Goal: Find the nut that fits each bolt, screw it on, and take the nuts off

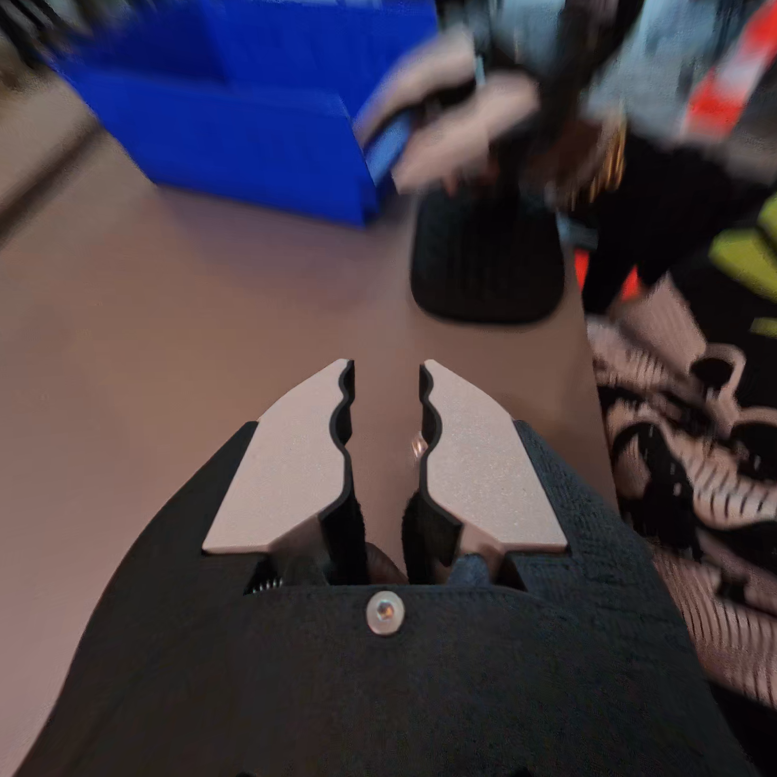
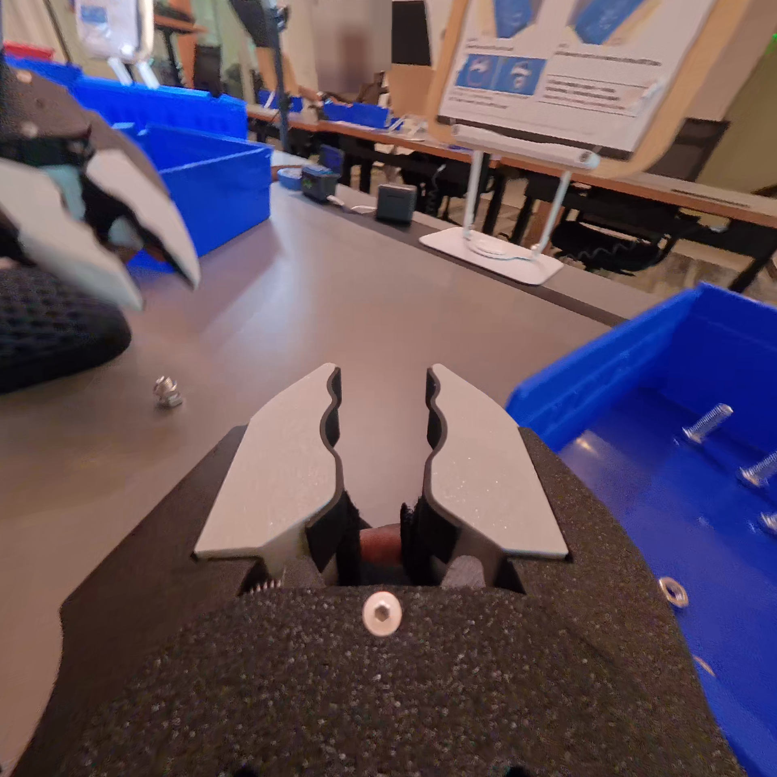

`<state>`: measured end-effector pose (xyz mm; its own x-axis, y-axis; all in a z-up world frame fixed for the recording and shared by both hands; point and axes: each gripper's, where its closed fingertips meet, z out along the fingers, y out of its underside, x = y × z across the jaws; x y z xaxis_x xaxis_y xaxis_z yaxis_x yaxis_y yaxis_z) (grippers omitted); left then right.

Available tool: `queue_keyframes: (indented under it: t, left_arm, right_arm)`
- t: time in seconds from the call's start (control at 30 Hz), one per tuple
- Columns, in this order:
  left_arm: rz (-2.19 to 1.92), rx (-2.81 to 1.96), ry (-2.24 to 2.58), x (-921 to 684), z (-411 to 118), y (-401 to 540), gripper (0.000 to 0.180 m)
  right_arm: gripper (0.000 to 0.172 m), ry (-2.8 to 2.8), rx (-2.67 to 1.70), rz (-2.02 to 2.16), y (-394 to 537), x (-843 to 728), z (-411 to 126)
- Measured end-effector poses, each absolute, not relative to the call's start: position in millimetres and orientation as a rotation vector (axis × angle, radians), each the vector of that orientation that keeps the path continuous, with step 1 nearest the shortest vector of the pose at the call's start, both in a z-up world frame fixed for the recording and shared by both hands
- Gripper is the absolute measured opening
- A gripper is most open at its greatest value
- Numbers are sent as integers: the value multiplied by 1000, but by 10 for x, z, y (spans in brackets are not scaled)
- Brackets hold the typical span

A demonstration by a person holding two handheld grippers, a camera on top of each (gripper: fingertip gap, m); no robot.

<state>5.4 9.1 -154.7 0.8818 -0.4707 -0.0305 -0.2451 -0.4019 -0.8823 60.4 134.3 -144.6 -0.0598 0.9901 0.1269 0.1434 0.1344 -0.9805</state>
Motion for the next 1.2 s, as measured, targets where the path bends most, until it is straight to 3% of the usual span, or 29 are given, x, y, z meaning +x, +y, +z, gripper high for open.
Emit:
queue_keyframes:
  t: [0.13,0.27,0.37,0.7,1.2]
  left_arm:
    - [-334,-1499,116,-232,-951,-75,32]
    - [-274,-1330,-36,-414,-900,-287,33]
    - [-275,-1334,-57,-455,-952,-325,33]
    - [-292,-1322,-53,-479,-987,-367,33]
    - [-256,-1421,39,-342,-1101,-294,39]
  right_arm:
    - [37,-1635,-1097,1123,887,491,-1530]
    - [26,-1879,-1025,1234,364,388,-1660]
    - [16,-2045,-1024,1220,95,301,-1812]
    - [12,-2327,-1057,1048,-170,95,-2162]
    - [8,-2316,-1062,1033,-147,70,-2208]
